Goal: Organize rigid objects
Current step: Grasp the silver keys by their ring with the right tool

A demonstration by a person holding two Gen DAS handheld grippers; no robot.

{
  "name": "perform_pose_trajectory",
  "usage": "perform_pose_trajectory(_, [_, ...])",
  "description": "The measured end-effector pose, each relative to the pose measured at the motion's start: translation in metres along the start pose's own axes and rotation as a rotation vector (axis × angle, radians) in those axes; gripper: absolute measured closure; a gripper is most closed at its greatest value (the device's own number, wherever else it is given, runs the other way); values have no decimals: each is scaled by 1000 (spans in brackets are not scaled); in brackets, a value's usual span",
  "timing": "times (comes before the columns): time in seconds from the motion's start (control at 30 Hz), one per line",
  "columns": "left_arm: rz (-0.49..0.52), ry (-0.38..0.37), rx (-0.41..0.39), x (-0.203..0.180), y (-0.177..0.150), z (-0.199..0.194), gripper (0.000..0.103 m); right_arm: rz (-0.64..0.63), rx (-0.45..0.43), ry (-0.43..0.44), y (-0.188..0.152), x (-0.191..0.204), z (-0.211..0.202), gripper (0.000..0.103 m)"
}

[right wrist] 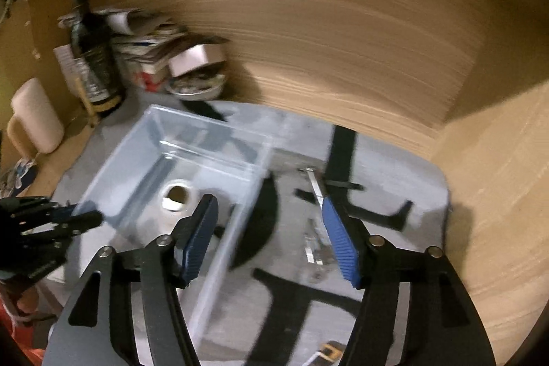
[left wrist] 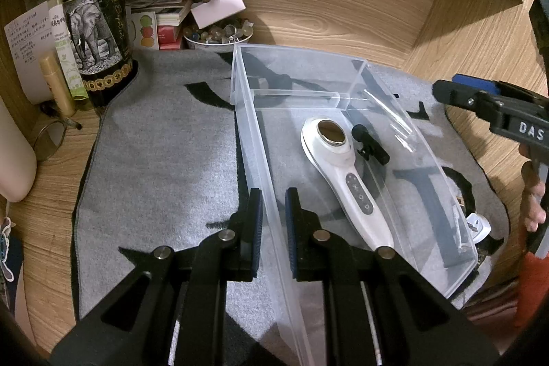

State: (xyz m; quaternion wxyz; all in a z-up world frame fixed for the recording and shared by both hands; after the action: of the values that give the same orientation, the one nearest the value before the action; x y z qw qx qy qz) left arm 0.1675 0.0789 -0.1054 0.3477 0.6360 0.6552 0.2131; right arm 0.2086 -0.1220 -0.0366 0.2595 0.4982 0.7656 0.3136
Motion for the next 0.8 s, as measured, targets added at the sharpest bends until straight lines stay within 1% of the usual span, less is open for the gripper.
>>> perform_pose_trajectory(0.2, [0,1,-1,0,-1,0,90,77,71,-43,-17,-34,19,43])
perform_pose_trajectory(0.33, [1,0,-1,1,-1,-1,90,114,148,-41,-32,-48,41,43])
perform_pose_trajectory(0.47, [1,-1,-1,1,-1,-1,90,125,223,-29,-49,-52,57,43])
perform_pose_trajectory(0.63, [2,0,-1,1,-1,-1,90,133,291,0,-65,-53,75,43])
perform_pose_trajectory(0.73, [1,-1,-1,1,-1,-1,90,151,320,24,-72,-54,82,43])
perform_pose_trajectory(0.8, [1,-1,-1,1,-1,-1,90,140,322,23,-74,-54,84,43])
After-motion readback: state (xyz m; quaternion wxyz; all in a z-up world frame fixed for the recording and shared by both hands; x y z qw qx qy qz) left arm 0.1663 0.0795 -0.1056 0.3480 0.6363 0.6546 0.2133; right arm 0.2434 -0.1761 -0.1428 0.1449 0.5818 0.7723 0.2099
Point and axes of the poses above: each gripper's, at about its wrist camera, not at the fingertips, and z roughly the way its jaws point, x to its left, y to its top, the point moved 1 cm from there along z, roughly the way its jaws point, and after that the axes turned 8 degrees about -x, right-handed, at the moved point
